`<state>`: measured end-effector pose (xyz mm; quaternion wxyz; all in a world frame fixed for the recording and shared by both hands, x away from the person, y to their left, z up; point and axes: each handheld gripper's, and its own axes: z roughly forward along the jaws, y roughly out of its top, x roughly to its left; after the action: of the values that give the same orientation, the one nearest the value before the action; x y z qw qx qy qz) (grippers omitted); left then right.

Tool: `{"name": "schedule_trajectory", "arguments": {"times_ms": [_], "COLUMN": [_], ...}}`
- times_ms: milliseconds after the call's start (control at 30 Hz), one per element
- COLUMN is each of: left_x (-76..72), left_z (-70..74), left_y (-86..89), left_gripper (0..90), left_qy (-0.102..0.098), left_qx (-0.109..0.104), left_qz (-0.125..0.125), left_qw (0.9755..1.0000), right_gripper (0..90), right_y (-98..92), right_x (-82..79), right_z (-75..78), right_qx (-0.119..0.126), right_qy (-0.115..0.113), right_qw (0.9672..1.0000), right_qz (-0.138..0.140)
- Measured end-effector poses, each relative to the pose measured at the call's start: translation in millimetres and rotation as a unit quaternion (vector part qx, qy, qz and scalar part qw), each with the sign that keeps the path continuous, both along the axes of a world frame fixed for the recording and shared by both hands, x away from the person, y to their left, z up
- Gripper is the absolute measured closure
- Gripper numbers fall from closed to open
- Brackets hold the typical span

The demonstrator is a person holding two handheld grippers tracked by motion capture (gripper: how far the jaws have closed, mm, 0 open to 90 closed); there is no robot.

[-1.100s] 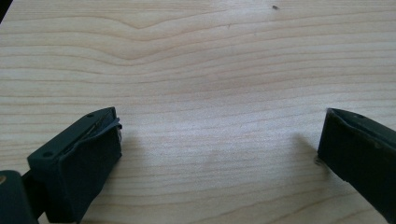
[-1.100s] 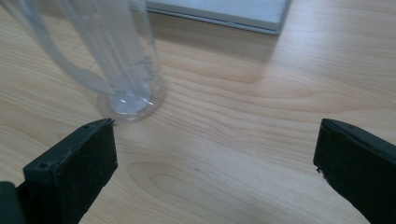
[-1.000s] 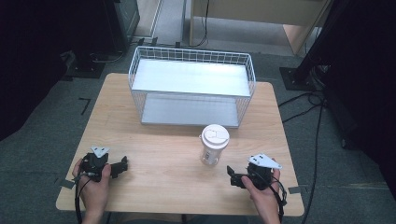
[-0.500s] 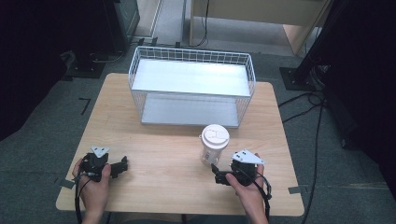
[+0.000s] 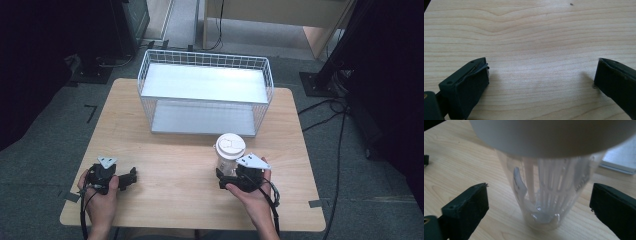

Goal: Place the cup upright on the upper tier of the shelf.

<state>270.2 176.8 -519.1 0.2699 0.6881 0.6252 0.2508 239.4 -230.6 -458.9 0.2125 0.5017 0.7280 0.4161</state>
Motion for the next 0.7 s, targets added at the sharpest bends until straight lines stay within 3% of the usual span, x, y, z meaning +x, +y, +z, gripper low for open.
{"name": "schedule_trajectory", "arguments": {"times_ms": [333, 367, 400, 700], "left_x": [1.2, 1.2, 1.2, 1.2], "left_z": [0.0, 0.0, 0.0, 0.0], "left_y": [-0.2, -0.2, -0.2, -0.2], "left_gripper": [0.0, 0.0, 0.0, 0.0], "left_qy": [-0.001, -0.001, -0.001, -0.001], "left_qx": [0.000, 0.000, 0.000, 0.000], "left_qz": [0.001, 0.001, 0.001, 0.001], "left_qw": [1.0000, 1.0000, 1.0000, 1.0000], "right_gripper": [9.0, 9.1, 14.9, 13.7], "right_y": [6.8, 7.1, 8.7, 16.0], "right_x": [10.3, 11.7, 12.7, 18.4], "right_z": [2.9, 3.4, 3.5, -0.3], "right_qx": [0.018, 0.017, 0.020, 0.015], "right_qy": [-0.038, -0.046, -0.060, -0.074], "right_qw": [0.9980, 0.9975, 0.9966, 0.9946], "right_qz": [-0.048, -0.051, -0.053, -0.070]}}
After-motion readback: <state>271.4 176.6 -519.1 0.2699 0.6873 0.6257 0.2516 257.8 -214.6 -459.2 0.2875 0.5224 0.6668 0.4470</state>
